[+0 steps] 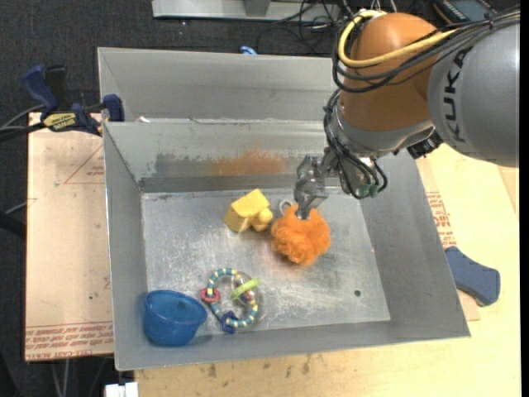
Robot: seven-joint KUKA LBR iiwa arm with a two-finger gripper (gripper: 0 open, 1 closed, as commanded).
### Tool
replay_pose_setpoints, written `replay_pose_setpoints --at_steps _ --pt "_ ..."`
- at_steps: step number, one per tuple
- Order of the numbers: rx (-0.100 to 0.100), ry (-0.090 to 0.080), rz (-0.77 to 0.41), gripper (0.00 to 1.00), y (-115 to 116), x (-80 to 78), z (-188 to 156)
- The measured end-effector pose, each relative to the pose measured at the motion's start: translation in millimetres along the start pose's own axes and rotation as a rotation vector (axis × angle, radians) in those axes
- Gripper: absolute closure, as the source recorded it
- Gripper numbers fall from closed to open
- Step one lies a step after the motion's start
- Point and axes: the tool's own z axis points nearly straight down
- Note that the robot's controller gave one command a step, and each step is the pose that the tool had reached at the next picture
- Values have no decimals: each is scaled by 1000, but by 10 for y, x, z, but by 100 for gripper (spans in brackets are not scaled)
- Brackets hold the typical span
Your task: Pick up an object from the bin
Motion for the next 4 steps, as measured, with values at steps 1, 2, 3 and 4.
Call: replay_pose_setpoints --at_steps 1,2,3,4 --pt "0 0 0 0 0 0 0" --pt "0 0 1 100 0 0 0" --pt "0 0 1 0 -1 0 0" --pt "0 0 1 100 -1 0 0"
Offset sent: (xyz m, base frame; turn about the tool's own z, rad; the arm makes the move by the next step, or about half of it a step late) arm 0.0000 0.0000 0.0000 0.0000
